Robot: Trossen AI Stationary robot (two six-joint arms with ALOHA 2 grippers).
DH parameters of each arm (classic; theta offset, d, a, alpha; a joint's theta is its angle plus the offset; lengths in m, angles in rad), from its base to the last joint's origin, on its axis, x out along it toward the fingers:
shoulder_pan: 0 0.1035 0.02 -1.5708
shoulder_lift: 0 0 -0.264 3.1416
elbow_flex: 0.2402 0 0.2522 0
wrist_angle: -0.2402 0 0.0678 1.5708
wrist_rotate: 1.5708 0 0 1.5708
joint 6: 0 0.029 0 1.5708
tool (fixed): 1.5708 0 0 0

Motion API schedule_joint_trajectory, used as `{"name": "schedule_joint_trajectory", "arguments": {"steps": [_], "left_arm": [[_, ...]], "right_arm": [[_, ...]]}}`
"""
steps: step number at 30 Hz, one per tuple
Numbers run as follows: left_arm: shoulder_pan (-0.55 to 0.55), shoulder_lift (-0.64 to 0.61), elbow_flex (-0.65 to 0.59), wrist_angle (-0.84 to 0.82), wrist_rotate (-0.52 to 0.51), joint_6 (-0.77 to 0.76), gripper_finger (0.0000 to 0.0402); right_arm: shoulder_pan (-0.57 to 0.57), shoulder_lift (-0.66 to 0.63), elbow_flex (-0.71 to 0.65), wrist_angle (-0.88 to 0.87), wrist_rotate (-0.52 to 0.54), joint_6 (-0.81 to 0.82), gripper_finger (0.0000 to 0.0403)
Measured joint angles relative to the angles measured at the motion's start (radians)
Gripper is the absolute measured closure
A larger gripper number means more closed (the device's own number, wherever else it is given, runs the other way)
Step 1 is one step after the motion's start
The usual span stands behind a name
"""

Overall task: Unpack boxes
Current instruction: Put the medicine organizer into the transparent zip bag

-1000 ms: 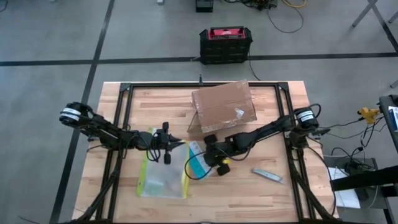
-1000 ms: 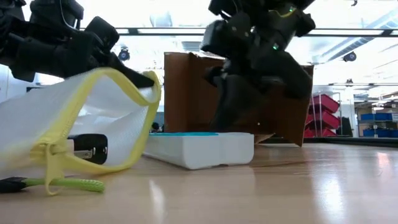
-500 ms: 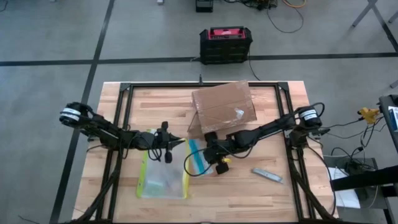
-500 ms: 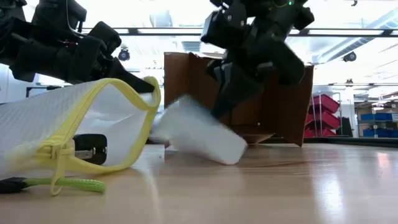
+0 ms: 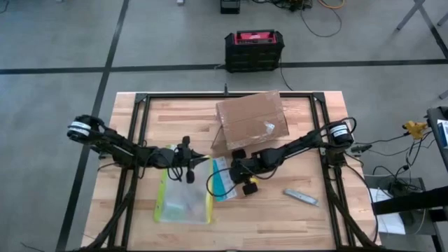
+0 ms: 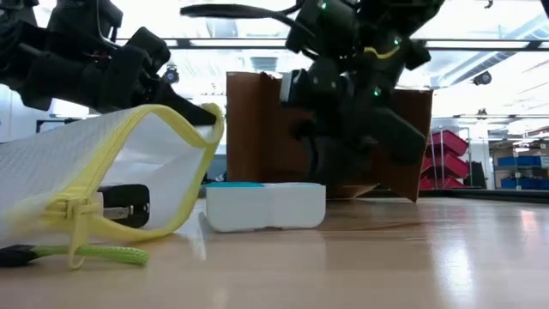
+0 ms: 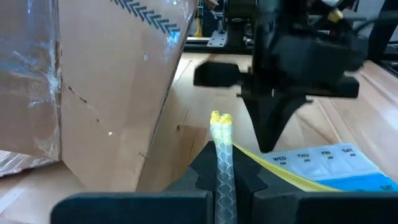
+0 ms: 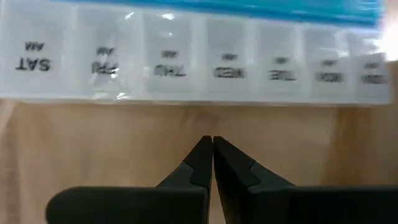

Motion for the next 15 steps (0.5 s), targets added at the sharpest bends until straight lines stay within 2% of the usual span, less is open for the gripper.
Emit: {"name": "schedule_joint_trajectory", "arguments": {"steps": [10,13,15], "left_arm": [[0.005,0.215,0.09,-0.007,-0.001,-0.003,0.0401],[0.013,0.258,0.104,-0.006,-0.001,-0.003,0.0401],[0.016,0.269,0.104,-0.007,-0.004,-0.014,0.0401]], "right_arm": [[0.0,0.0,0.086,0.05,-0.015,-0.012,0.0403],[0.0,0.0,0.09,0.021,-0.026,-0.015,0.0403],[0.0,-0.01,0.091,-0.041,0.006,-0.009,0.0403]]}}
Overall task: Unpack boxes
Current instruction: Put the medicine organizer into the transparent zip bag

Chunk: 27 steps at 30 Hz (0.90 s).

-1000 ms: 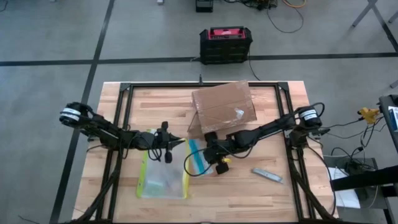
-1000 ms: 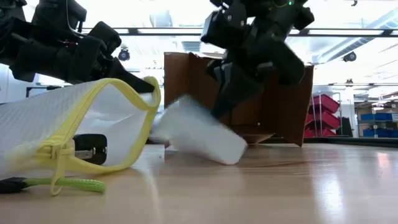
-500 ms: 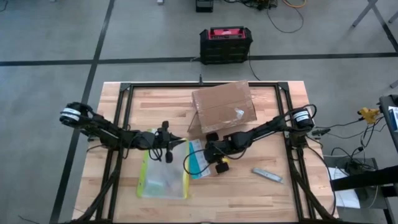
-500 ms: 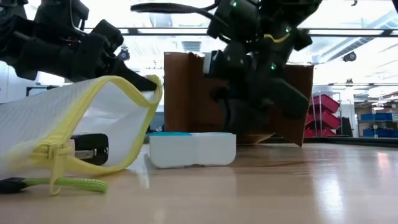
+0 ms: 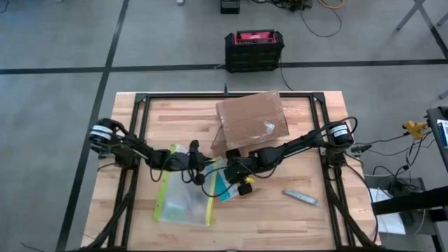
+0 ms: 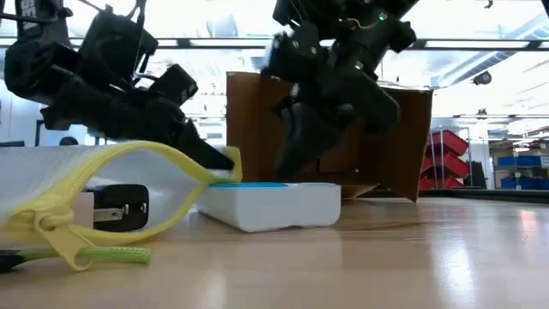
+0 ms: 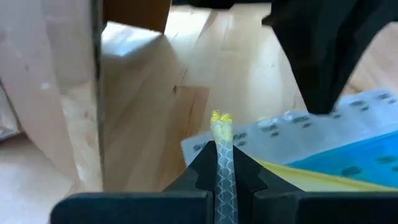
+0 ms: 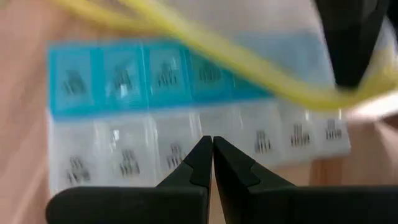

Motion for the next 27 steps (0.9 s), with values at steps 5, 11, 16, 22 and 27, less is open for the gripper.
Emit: {"name": "schedule_joint_trajectory", "arguments": {"steps": [5,11,16,22,27], "left_arm": [[0.001,0.005,-0.002,0.0,0.013,-0.012,0.0401],[0.001,0.015,-0.002,-0.001,0.019,-0.012,0.0401],[0.002,0.046,0.003,0.001,0.018,-0.028,0.0402],[0.002,0.096,0.027,-0.008,0.022,-0.031,0.0402],[0.002,0.114,0.031,-0.012,0.023,-0.031,0.0402]], "right_arm": [[-0.022,-0.055,0.0,-0.061,-0.001,0.148,0.0403],[-0.026,-0.018,-0.018,-0.098,-0.08,0.124,0.0403],[-0.027,0.011,-0.005,-0.044,-0.087,0.116,0.0403],[-0.026,0.019,0.051,0.0,-0.093,0.087,0.0403],[-0.026,0.017,0.077,-0.048,-0.094,0.088,0.0403]]}}
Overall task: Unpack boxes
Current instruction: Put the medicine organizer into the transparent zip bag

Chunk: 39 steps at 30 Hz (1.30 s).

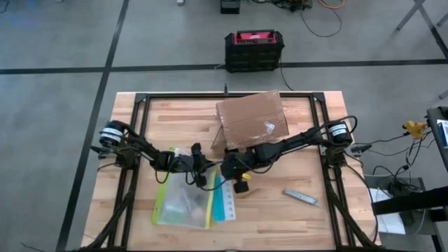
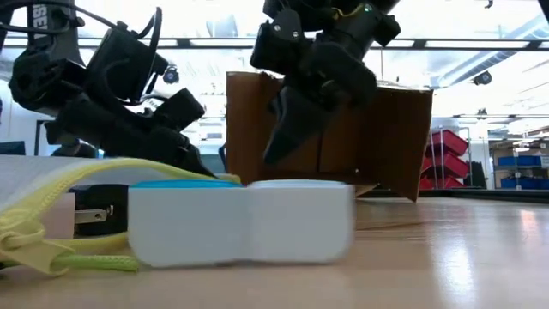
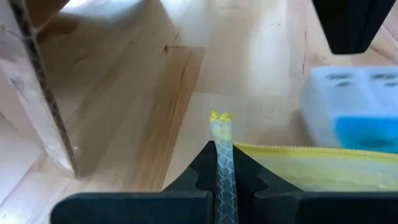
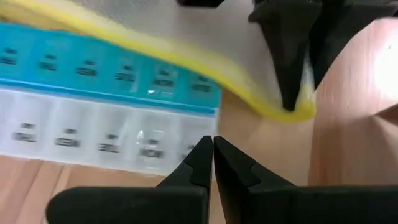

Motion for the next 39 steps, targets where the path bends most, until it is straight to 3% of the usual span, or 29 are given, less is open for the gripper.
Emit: {"name": "schedule_joint_trajectory", "arguments": {"steps": [7,12,15,18,24,29,34,39], "left_arm": [[0.0,-0.047,-0.002,-0.015,0.0,0.028,0.0402],[0.002,-0.099,-0.002,-0.031,0.0,0.085,0.0402],[0.003,-0.122,-0.002,-0.033,0.0,0.088,0.0402],[0.001,-0.148,-0.002,-0.066,0.011,0.088,0.0401],[0.001,-0.253,-0.003,-0.253,0.01,0.078,0.0401],[0.001,-0.392,-0.005,-0.495,-0.093,0.072,0.0399],[0.001,-0.569,-0.005,-0.647,-0.111,0.071,0.036],[-0.004,-0.707,-0.005,-0.644,0.032,0.041,0.0275]], "right_arm": [[0.038,-0.013,-0.002,-0.174,-0.02,0.086,0.0403],[0.114,-0.035,-0.001,-0.129,-0.129,0.068,0.0403],[0.138,-0.011,-0.001,-0.111,-0.132,0.03,0.0403],[0.134,0.035,-0.001,-0.053,-0.106,0.034,0.0403],[0.088,0.065,-0.003,-0.045,0.084,0.058,0.0403],[0.058,0.028,-0.002,-0.071,0.088,0.065,0.0403],[0.064,0.0,-0.002,-0.12,0.051,0.083,0.0403],[0.112,-0.001,-0.006,-0.123,0.004,0.151,0.0403]]}}
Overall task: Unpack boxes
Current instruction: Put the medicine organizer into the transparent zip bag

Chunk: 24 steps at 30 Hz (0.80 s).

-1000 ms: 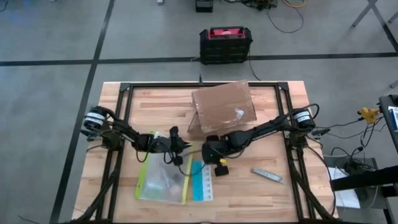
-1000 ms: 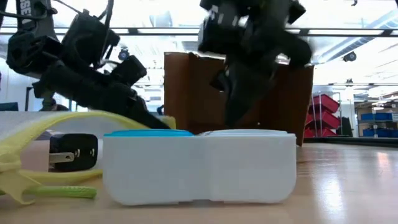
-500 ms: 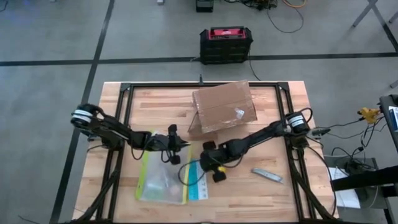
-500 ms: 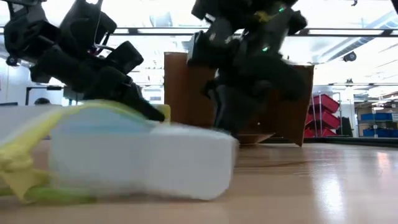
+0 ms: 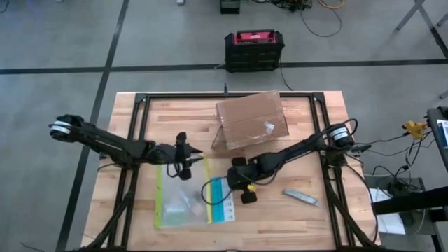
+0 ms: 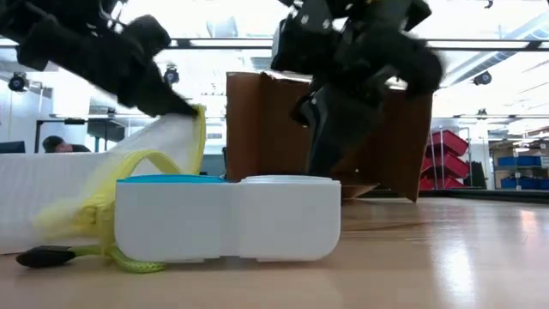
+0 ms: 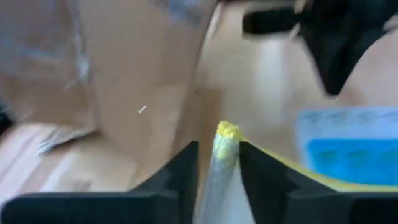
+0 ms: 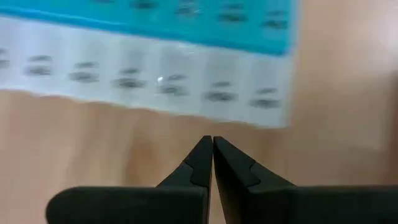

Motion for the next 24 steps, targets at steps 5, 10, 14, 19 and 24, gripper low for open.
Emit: {"name": "schedule_joint_trajectory", "arguments": {"steps": [5,10,14,19,24], "left_arm": [[-0.069,-0.006,0.0,0.101,0.172,-0.094,0.0205],[-0.172,0.067,0.001,0.141,-0.005,-0.105,0.0196],[-0.241,0.201,0.001,0.354,-0.018,-0.128,0.0209],[-0.292,0.448,0.082,0.553,-0.033,-0.094,0.0238],[-0.29,0.641,0.244,0.477,0.046,-0.093,0.0266]], "right_arm": [[0.044,0.0,-0.01,0.011,0.016,0.088,0.0403],[0.075,0.001,-0.032,0.042,0.031,0.154,0.0403],[0.096,0.001,-0.056,0.079,0.092,0.201,0.0403],[0.103,0.002,-0.088,0.172,0.136,0.234,0.0403],[0.116,0.002,-0.121,0.194,0.135,0.276,0.0403]]}}
